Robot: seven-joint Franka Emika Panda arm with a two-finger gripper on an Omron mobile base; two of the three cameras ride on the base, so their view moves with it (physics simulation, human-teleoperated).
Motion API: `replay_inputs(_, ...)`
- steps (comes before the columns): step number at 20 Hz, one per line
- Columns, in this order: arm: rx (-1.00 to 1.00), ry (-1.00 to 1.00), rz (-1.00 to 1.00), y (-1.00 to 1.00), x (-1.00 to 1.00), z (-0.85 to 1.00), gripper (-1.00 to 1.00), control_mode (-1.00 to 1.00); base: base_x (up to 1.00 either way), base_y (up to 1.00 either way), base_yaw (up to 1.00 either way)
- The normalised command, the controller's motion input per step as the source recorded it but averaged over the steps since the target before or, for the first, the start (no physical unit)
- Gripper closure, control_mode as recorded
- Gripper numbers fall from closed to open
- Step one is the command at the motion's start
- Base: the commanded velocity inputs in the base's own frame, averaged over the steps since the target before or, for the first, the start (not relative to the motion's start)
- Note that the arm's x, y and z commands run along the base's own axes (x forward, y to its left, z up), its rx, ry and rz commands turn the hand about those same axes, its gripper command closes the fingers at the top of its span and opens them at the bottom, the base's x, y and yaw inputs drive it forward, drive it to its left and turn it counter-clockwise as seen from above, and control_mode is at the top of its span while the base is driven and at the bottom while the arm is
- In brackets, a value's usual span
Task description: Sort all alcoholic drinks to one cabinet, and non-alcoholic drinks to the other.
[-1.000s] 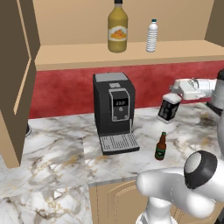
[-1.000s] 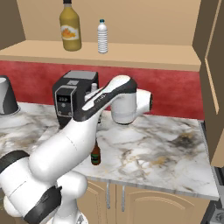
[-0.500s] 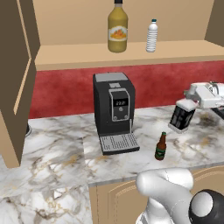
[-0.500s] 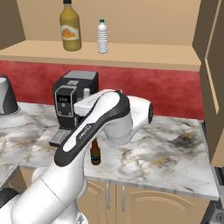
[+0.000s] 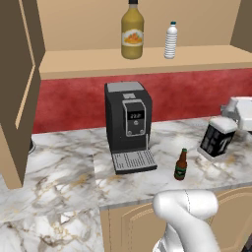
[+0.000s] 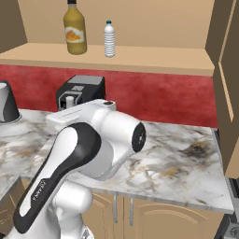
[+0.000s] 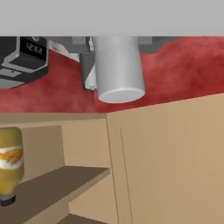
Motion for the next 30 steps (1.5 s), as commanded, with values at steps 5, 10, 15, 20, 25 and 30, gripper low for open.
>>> replay_inputs(5, -0.03, 0.0, -0.18, 0.55, -0.35, 0.26, 1.0, -1.0, 0.0, 0.0, 0.0)
replay_inputs(10, -0.04, 0.03, -0.17, 0.59, -0.02, 0.09, 1.0, -1.0, 0.0, 0.0, 0.0)
replay_inputs(15, 0.0, 0.13, -0.12, 0.47, 0.0, 0.0, 1.0, -1.0, 0.0, 0.0, 0.0)
replay_inputs(20, 0.0, 0.2, -0.04, 0.21, 0.0, 0.0, 1.0, -1.0, 0.0, 0.0, 0.0)
replay_inputs(25, 0.0, 0.04, 0.0, 0.03, 0.0, 0.0, 1.0, 1.0, -0.48, -0.06, -0.04)
replay_inputs(30, 0.0, 0.0, 0.0, 0.0, 0.0, 0.0, 1.0, 1.0, -0.94, -0.33, -0.09)
